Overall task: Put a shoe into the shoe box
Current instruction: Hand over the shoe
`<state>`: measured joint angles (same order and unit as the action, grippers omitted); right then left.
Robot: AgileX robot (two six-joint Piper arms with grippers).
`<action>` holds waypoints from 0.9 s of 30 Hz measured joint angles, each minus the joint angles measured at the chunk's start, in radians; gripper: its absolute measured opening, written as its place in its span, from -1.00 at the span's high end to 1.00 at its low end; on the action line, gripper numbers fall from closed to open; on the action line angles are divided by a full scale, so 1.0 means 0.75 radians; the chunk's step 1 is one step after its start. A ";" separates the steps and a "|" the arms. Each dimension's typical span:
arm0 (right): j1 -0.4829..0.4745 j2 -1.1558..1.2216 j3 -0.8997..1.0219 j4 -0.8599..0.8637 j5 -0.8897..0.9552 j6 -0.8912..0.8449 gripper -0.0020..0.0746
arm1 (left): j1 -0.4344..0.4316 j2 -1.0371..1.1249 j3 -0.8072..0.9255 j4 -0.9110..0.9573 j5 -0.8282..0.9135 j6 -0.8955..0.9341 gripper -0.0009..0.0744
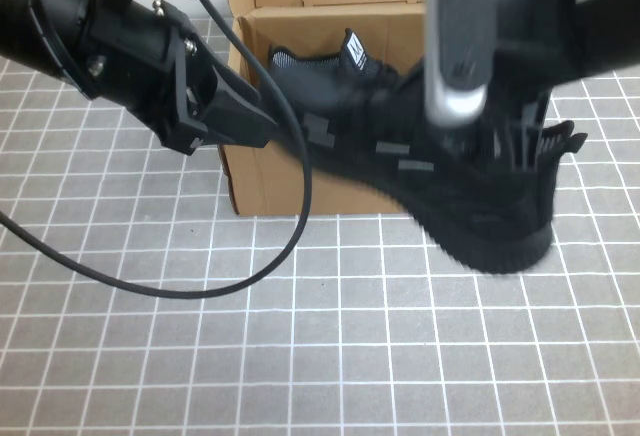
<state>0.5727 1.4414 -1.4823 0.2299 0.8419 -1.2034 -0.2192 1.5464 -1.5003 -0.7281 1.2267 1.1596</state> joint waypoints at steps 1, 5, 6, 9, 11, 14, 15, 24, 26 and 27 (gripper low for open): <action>-0.037 0.011 0.000 0.042 -0.006 -0.003 0.96 | 0.000 0.000 0.000 0.000 0.000 0.000 0.13; -0.145 0.051 -0.014 0.196 0.015 -0.057 0.96 | 0.000 0.000 0.000 -0.008 0.000 0.045 0.12; -0.162 0.064 -0.020 0.232 0.032 -0.086 0.96 | 0.000 0.000 0.000 -0.011 0.000 0.056 0.12; -0.212 0.098 -0.066 0.377 0.106 -0.154 0.96 | 0.000 0.000 0.000 -0.020 -0.005 0.072 0.12; -0.241 0.128 -0.120 0.469 0.178 -0.167 0.96 | 0.000 0.000 0.000 -0.023 -0.005 0.074 0.12; -0.264 0.168 -0.216 0.551 0.304 -0.170 0.96 | 0.000 0.000 0.000 -0.032 -0.008 0.077 0.12; -0.266 0.177 -0.240 0.556 0.351 -0.173 0.96 | 0.000 0.000 0.000 -0.042 -0.008 0.079 0.12; -0.266 0.214 -0.345 0.572 0.546 -0.419 0.96 | 0.000 0.000 0.000 -0.159 -0.002 0.159 0.12; -0.266 0.214 -0.345 0.576 0.555 -0.437 0.96 | 0.000 0.000 0.000 -0.189 -0.002 0.206 0.12; -0.266 0.214 -0.345 0.576 0.555 -0.443 0.96 | 0.000 0.002 0.000 -0.200 -0.002 0.224 0.12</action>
<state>0.3734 1.6022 -1.7410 0.6617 1.2583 -1.5354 -0.2192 1.5480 -1.5003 -0.8783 1.2249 1.3277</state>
